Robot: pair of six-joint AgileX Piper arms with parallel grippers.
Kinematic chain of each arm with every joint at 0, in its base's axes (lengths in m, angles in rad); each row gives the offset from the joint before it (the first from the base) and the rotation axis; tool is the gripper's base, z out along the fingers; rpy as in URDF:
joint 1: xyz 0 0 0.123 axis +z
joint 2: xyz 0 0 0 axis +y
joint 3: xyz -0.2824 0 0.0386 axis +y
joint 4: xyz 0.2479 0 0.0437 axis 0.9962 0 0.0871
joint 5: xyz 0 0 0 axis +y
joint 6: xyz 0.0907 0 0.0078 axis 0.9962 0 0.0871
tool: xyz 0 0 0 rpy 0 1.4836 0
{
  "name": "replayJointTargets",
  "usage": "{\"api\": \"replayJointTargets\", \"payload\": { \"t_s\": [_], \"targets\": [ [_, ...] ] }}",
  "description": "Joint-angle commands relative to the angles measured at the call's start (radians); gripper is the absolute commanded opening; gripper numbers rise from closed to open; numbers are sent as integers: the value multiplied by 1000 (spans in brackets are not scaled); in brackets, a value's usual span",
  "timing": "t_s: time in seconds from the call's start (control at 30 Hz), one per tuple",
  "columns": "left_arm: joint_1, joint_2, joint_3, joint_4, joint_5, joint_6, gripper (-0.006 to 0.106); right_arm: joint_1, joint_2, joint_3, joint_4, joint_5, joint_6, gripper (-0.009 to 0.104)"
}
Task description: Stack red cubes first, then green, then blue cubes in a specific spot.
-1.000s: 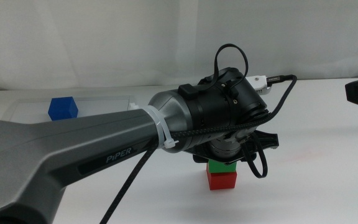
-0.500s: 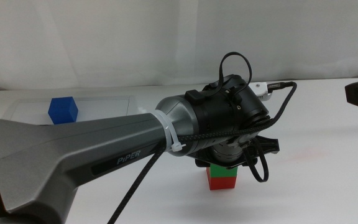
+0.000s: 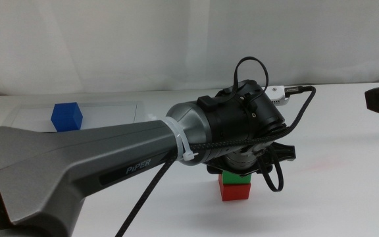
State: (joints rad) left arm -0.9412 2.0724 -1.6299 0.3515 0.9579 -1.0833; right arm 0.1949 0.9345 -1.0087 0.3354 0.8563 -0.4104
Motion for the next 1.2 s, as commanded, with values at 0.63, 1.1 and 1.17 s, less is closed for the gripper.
{"api": "replayJointTargets", "payload": {
  "t_s": [0.63,1.1,1.17],
  "targets": [
    [5,-102,-3,183,16,81,91,-2,-2,4,5,3,-8,103],
    [383,-352,-3,188,48,432,91,-2,-2,4,5,3,-8,103],
    [473,-350,-3,143,50,485,91,-2,-2,4,5,3,-8,103]
  ]
}}
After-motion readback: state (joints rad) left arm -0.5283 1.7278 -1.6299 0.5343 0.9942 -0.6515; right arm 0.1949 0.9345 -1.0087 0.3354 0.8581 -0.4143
